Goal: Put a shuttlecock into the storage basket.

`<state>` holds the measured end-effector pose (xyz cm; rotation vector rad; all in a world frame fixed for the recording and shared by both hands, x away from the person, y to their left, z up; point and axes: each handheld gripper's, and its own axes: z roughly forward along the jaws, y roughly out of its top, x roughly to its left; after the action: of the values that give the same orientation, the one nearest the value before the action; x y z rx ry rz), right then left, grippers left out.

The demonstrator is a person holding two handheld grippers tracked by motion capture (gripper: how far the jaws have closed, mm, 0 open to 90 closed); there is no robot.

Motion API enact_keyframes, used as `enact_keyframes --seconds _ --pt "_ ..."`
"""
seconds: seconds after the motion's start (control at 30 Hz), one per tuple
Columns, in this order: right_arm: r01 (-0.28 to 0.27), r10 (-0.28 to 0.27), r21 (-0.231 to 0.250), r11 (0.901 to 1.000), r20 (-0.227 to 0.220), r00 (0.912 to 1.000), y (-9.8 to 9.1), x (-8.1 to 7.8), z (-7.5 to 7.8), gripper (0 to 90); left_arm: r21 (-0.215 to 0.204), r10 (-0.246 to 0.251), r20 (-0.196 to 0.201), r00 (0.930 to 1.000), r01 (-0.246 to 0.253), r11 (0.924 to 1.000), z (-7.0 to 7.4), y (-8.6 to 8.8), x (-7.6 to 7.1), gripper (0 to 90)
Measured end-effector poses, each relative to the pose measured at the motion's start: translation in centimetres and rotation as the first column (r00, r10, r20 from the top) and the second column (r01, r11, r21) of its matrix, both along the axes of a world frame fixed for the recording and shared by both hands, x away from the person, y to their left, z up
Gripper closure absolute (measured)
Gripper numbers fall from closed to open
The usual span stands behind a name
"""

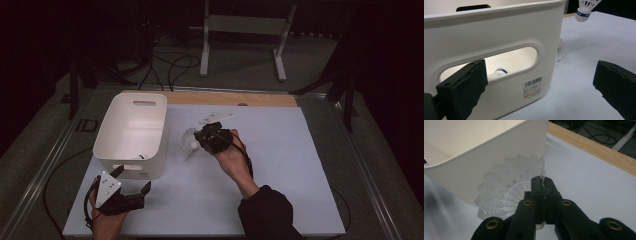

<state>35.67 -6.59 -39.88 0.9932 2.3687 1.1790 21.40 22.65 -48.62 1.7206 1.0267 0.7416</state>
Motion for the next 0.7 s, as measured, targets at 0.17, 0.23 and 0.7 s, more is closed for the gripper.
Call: enact_keyframes --seconds 0.17,0.23,0.7 --pt "-0.001 0.001 0.007 1.0000 0.003 1.0000 0.1 0.0 0.3 89.2 -0.001 0.000 0.000 1.0000 0.000 1.0000 0.0 0.0 0.0 0.0" --pt "-0.004 0.004 0.007 1.0000 0.012 0.9999 0.3 0.1 0.7 89.2 -0.001 0.001 0.001 1.0000 -0.001 1.0000 0.0 0.0 0.0 0.0" --pt "-0.009 0.009 0.026 0.9996 0.022 0.9997 0.7 0.4 1.6 89.2 -0.003 0.002 0.001 1.0000 -0.002 1.0000 0.0 0.0 0.0 0.0"
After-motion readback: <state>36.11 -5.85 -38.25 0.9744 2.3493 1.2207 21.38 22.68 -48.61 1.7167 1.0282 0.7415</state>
